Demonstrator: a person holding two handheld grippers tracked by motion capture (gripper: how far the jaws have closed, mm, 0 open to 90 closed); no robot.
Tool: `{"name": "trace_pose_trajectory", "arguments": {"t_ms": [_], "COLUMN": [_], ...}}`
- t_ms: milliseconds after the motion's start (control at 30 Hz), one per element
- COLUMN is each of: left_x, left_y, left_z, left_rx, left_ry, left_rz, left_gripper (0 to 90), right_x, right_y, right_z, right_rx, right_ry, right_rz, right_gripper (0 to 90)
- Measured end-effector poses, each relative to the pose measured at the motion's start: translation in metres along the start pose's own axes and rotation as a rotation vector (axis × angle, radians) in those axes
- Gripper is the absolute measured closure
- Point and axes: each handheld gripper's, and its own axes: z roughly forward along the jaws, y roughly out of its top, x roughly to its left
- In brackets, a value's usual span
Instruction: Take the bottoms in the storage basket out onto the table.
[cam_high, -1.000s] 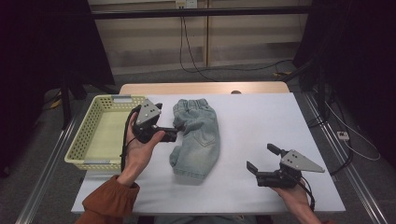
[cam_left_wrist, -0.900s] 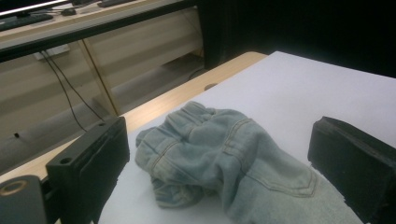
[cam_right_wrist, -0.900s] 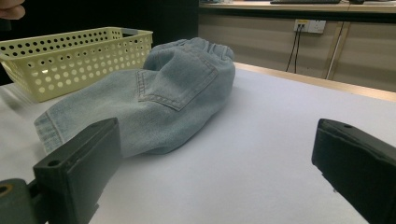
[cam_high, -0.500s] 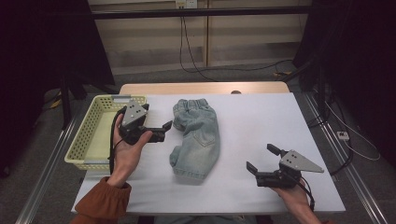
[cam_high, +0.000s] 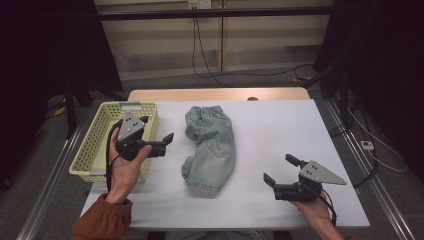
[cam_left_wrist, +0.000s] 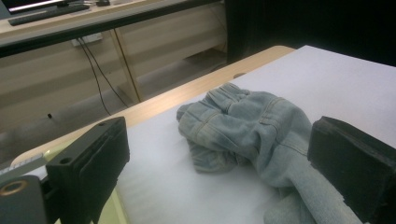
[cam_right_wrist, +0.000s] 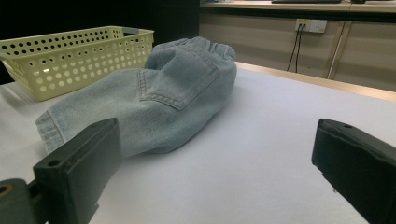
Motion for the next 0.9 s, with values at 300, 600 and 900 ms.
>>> {"name": "trace_pose_trajectory", "arguments": {"t_ms": [300, 600, 900], "left_x": [0.005, 0.002, -0.002], "left_y": [-0.011, -0.026, -0.041], "left_z": [-0.007, -0.015, -0.021], "left_rx": [0.022, 0.039, 0.061], "left_ry": [0.029, 0.045, 0.036], "left_rz": [0.008, 0.018, 0.009], "left_gripper": [5.9, 5.9, 5.9], "right_x": [0.0, 0.0, 0.0], "right_y": [0.0, 0.0, 0.0], "right_z": [0.0, 0.001, 0.001], "right_rx": [0.003, 0.005, 0.008], "right_ry": [-0.001, 0.001, 0.003], "right_rz": [-0.002, -0.002, -0.001], "right_gripper": [1.7, 1.7, 1.7]}}
